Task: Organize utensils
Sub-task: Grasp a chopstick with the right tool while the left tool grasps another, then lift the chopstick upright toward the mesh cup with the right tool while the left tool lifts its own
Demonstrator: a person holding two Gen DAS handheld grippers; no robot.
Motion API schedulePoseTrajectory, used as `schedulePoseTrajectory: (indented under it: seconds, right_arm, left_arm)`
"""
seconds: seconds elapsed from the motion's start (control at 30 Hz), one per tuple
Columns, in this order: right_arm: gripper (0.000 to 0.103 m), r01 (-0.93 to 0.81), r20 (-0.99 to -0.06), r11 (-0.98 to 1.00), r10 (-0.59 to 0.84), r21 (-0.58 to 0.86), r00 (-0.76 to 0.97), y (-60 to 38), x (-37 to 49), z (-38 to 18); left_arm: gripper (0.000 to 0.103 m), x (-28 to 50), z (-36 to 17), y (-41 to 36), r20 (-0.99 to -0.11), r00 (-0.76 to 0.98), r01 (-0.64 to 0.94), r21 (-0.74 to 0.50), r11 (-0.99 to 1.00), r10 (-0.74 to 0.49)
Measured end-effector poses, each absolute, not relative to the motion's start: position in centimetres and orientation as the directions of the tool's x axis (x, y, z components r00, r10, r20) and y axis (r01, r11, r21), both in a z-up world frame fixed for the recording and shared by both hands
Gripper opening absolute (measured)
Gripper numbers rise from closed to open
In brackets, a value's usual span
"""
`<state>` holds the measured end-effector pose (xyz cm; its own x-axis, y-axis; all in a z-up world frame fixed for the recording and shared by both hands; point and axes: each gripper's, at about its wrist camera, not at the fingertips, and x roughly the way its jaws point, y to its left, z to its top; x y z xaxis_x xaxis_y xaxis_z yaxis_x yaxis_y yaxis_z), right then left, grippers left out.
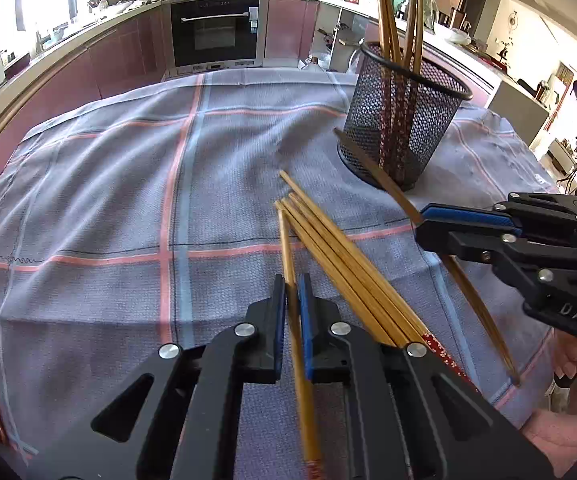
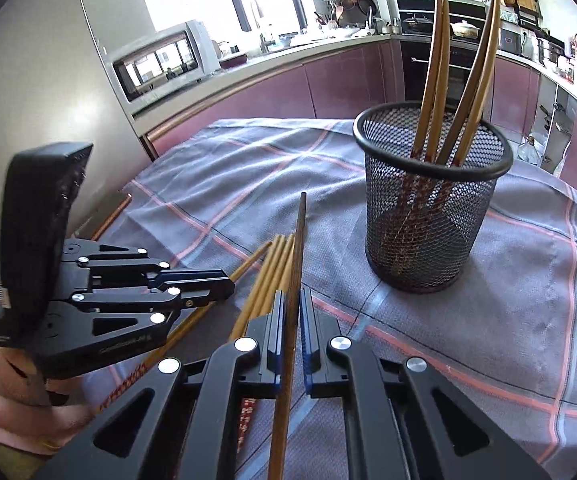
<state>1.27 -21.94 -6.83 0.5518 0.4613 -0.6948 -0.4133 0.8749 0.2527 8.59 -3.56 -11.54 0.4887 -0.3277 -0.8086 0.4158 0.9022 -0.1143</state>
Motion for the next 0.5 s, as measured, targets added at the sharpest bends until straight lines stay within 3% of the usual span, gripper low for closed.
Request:
schedulePoseTrajectory:
  seconds: [0.5]
  right_arm:
    - [0.005, -0.408, -0.548, 0.863, 0.505, 0.299, 0.666, -25.7, -0.2, -1.8]
  left_arm:
    - [0.007, 7.3, -4.8, -1.4, -0.671, 0.527, 0.491, -0.260, 0.831, -0.522]
